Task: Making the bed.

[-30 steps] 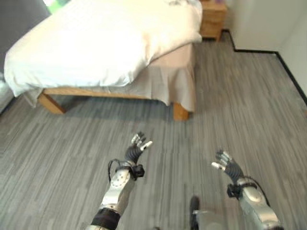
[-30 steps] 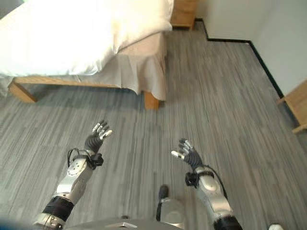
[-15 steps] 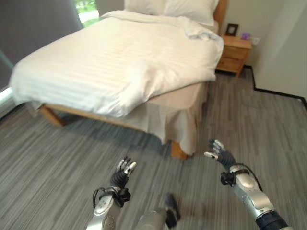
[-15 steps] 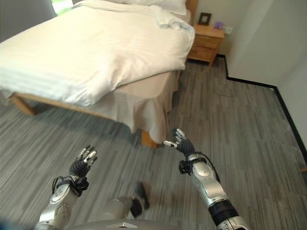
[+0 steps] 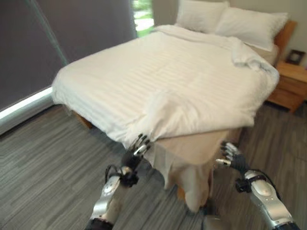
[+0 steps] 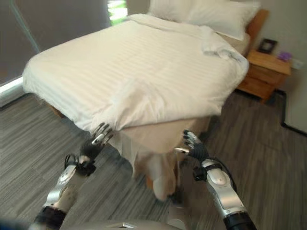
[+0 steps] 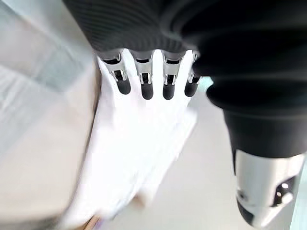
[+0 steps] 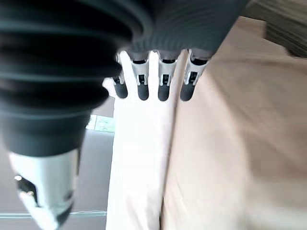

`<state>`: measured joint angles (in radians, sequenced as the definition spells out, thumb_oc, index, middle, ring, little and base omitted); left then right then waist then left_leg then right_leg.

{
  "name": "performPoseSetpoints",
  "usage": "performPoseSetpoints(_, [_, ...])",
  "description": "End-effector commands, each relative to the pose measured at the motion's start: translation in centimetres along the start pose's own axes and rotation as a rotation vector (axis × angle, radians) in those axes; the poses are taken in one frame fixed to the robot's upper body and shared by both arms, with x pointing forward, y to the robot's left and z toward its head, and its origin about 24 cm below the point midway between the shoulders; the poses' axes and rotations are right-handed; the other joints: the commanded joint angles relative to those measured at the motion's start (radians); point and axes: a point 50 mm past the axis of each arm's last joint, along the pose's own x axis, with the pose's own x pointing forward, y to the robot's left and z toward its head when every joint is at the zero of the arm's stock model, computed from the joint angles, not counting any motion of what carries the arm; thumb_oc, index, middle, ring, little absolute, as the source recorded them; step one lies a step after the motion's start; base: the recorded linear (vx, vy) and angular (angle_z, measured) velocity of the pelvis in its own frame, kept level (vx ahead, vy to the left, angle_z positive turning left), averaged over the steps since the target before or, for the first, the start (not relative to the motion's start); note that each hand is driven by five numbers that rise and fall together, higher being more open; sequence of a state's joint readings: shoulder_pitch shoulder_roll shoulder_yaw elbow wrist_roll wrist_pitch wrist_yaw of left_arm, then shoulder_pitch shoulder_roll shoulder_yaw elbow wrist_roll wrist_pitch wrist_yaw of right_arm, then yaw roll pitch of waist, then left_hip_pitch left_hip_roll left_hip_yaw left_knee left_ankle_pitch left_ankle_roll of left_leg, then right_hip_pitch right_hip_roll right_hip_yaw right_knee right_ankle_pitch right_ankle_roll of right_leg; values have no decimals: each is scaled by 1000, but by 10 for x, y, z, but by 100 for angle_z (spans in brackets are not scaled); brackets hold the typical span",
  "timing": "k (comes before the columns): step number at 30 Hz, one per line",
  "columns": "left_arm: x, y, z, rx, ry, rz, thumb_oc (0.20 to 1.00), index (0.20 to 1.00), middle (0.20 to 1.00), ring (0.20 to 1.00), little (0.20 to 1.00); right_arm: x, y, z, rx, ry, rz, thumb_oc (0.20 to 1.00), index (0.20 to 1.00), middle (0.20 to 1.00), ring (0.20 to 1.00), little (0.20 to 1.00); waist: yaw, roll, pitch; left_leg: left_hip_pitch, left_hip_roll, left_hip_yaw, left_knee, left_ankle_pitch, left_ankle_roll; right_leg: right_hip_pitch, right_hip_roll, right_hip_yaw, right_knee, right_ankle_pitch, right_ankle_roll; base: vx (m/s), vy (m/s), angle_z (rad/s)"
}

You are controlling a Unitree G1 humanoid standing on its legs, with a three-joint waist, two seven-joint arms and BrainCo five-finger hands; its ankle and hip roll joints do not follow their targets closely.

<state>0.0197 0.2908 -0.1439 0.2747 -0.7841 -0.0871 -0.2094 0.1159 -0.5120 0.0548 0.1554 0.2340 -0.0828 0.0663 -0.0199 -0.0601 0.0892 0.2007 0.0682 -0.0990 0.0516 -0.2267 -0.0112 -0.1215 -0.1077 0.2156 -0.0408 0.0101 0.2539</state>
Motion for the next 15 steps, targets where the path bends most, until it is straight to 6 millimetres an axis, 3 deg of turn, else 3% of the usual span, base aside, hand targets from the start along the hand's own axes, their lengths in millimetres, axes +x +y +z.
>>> performPoseSetpoints(1, [-1, -6, 23, 34, -96, -105, 1000, 1000, 1000, 1000, 1000, 15, -39, 82, -145, -350, -80, 1000, 1000, 1000, 1000, 1000, -2, -14, -13, -67, -127, 7, -139, 216, 25, 99, -10, -70, -46, 149, -33, 165, -136, 109])
performPoseSetpoints(2, [-1, -6, 23, 34, -96, -105, 1000, 1000, 1000, 1000, 1000, 15, -39, 82, -145, -350, -80, 1000, 1000, 1000, 1000, 1000, -3, -14, -13, -66, -127, 6, -139, 216, 25, 100, -10, -71, -46, 148, -33, 149, -133, 89])
performPoseSetpoints(4, [-12, 3, 20, 27, -99, -72, 1000, 1000, 1000, 1000, 1000, 18, -59, 104, -275, -396, -101, 1000, 1000, 1000, 1000, 1000, 13, -12, -19, -64, -113, -27, -139, 228, 10, 113, 5, -91, -46, 135, -47, 170, -165, 70])
performPoseSetpoints(6, [-25, 6, 10, -26, -58, -73, 1000, 1000, 1000, 1000, 1000, 27, -75, 144, -507, -454, -110, 1000, 1000, 1000, 1000, 1000, 49, -18, -25, -78, -100, -70, -139, 234, -4, 123, 22, -123, -46, 116, -72, 166, -192, 37])
performPoseSetpoints(7, [-25, 7, 10, -27, -59, -72, 1000, 1000, 1000, 1000, 1000, 28, -75, 144, -508, -455, -109, 1000, 1000, 1000, 1000, 1000, 47, -18, -25, -78, -100, -71, -139, 234, -5, 123, 22, -124, -46, 116, -72, 114, -146, 14])
performPoseSetpoints(8, [-28, 8, 8, -11, -37, -73, 1000, 1000, 1000, 1000, 1000, 33, -74, 162, -592, -487, -87, 1000, 1000, 1000, 1000, 1000, 60, -20, -24, -82, -95, -80, -139, 237, -9, 126, 25, -136, -46, 113, -80, 86, -96, 24])
performPoseSetpoints(12, [-34, 2, -3, -8, 44, -130, 1000, 1000, 1000, 1000, 1000, 60, -70, 190, -936, -445, -47, 1000, 1000, 1000, 1000, 1000, 100, -27, -17, -101, -90, -133, -139, 249, -27, 137, 33, -178, -46, 99, -110, 87, -109, 33])
performPoseSetpoints(15, [-36, 2, -6, -18, 62, -140, 1000, 1000, 1000, 1000, 1000, 71, -60, 199, -1017, -447, -4, 1000, 1000, 1000, 1000, 1000, 110, -26, -17, -109, -89, -153, -139, 255, -33, 139, 37, -195, -46, 94, -119, 61, -62, 30])
